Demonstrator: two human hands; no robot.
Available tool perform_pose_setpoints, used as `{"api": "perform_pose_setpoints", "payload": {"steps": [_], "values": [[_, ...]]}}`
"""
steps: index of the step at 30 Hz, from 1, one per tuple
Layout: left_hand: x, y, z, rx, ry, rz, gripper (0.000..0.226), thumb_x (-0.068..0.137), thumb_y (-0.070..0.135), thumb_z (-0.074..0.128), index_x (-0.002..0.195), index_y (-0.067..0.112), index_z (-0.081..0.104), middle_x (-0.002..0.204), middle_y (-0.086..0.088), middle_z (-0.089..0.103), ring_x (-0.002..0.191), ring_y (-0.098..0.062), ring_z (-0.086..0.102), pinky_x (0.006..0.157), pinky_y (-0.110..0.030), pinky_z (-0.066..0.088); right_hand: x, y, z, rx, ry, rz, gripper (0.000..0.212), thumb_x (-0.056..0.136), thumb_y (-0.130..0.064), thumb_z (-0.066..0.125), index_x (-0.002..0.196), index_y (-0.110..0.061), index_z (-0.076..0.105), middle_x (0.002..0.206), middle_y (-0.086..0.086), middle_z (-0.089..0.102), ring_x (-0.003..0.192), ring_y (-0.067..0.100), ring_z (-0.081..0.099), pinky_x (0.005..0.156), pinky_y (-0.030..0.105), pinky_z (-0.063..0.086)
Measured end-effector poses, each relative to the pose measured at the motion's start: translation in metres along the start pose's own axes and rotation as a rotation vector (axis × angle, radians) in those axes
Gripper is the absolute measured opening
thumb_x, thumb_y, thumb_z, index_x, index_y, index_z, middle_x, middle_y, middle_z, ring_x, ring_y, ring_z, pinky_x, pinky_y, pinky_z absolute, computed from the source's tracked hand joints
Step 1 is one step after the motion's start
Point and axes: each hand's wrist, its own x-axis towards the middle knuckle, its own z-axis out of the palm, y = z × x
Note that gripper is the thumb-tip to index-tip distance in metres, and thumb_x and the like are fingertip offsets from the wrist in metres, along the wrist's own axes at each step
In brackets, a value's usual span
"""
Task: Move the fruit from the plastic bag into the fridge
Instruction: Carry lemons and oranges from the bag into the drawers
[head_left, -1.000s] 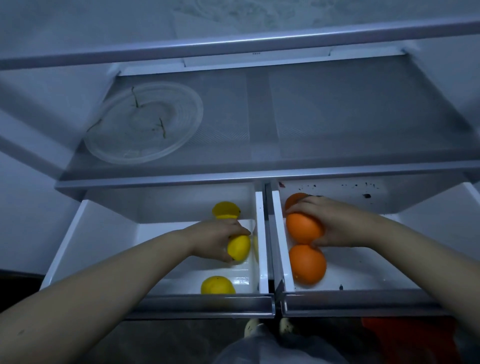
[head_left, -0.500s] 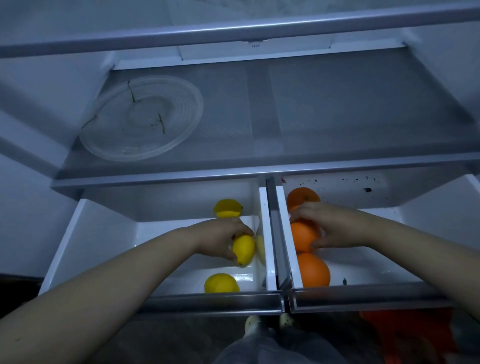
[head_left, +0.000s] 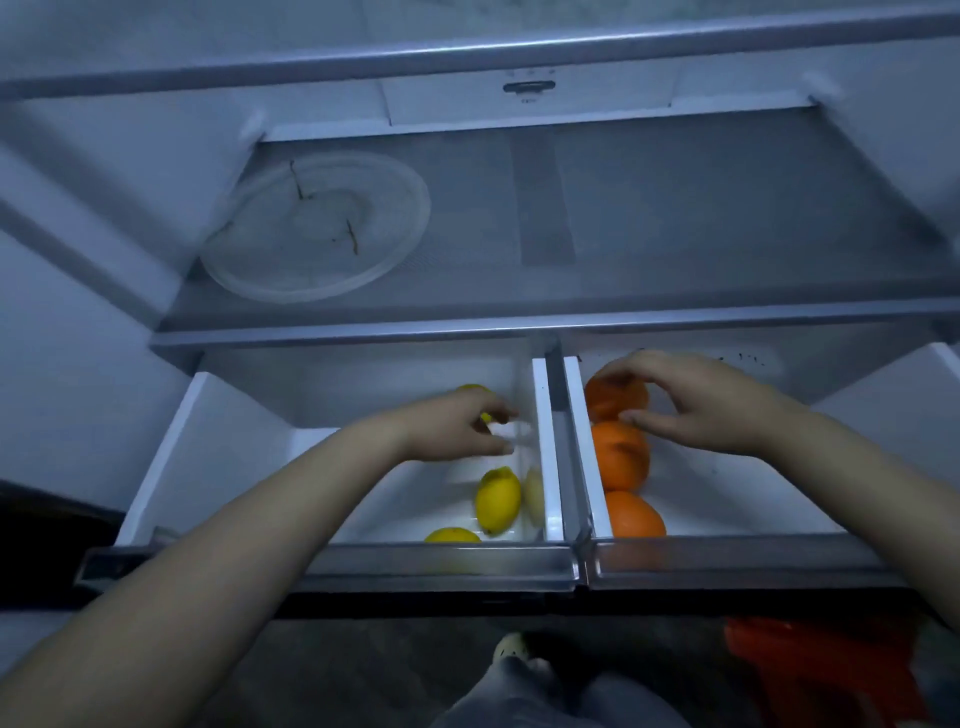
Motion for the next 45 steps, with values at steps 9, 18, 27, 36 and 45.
{"api": "perform_pose_setpoints", "payload": {"steps": [9, 18, 27, 36, 45], "values": [[-0.087, 0.073, -0.003, -0.002, 0.458, -0.036, 0.045, 0.091, 0.041, 0.056, 0.133, 0.027, 0.049, 0.13, 0.01, 0.052, 0.114, -0.004, 0.051, 0.088, -0.021, 0.041, -0.017, -0.041, -0.022, -0.088, 0.22, -0.299, 0.034, 0.09, -0.032, 0.054, 0.123, -0.024, 0.051, 0.114, -0.007, 0.06, 0.101, 0.005, 0.054, 0.081, 0.023, 0.047], [-0.191, 0.125, 0.05, 0.324, 0.949, -0.162, 0.053, 0.087, 0.046, 0.043, 0.136, 0.025, 0.045, 0.139, 0.008, 0.045, 0.129, -0.008, 0.036, 0.106, -0.027, 0.029, -0.05, -0.119, -0.019, 0.108, 0.368, -0.445, 0.036, 0.091, -0.039, 0.044, 0.121, -0.022, 0.053, 0.11, -0.01, 0.058, 0.097, 0.003, 0.053, 0.08, 0.025, 0.044], [-0.327, 0.166, 0.113, 0.5, 1.029, -0.548, 0.059, 0.089, 0.05, 0.035, 0.14, 0.023, 0.041, 0.144, 0.006, 0.042, 0.132, -0.011, 0.035, 0.106, -0.028, 0.027, -0.096, -0.231, -0.013, 0.06, 0.367, -0.745, 0.041, 0.092, -0.038, 0.048, 0.124, -0.013, 0.054, 0.129, 0.005, 0.052, 0.122, 0.021, 0.045, 0.103, 0.024, 0.029], [-0.493, 0.185, 0.197, 0.36, 1.209, -0.963, 0.057, 0.085, 0.053, 0.035, 0.133, 0.025, 0.048, 0.136, 0.006, 0.051, 0.124, -0.013, 0.048, 0.103, -0.033, 0.04, -0.14, -0.402, 0.015, 0.098, 0.26, -1.029, 0.047, 0.089, -0.036, 0.05, 0.133, -0.018, 0.048, 0.13, 0.001, 0.053, 0.117, 0.024, 0.052, 0.092, 0.033, 0.044], [-0.67, 0.188, 0.317, 0.303, 1.256, -1.361, 0.059, 0.088, 0.053, 0.032, 0.135, 0.022, 0.047, 0.138, 0.003, 0.05, 0.127, -0.017, 0.047, 0.102, -0.033, 0.038, -0.224, -0.603, 0.094, 0.121, 0.019, -1.36, 0.053, 0.091, -0.037, 0.051, 0.14, -0.028, 0.036, 0.141, -0.006, 0.043, 0.126, 0.013, 0.043, 0.097, 0.026, 0.039]]}}
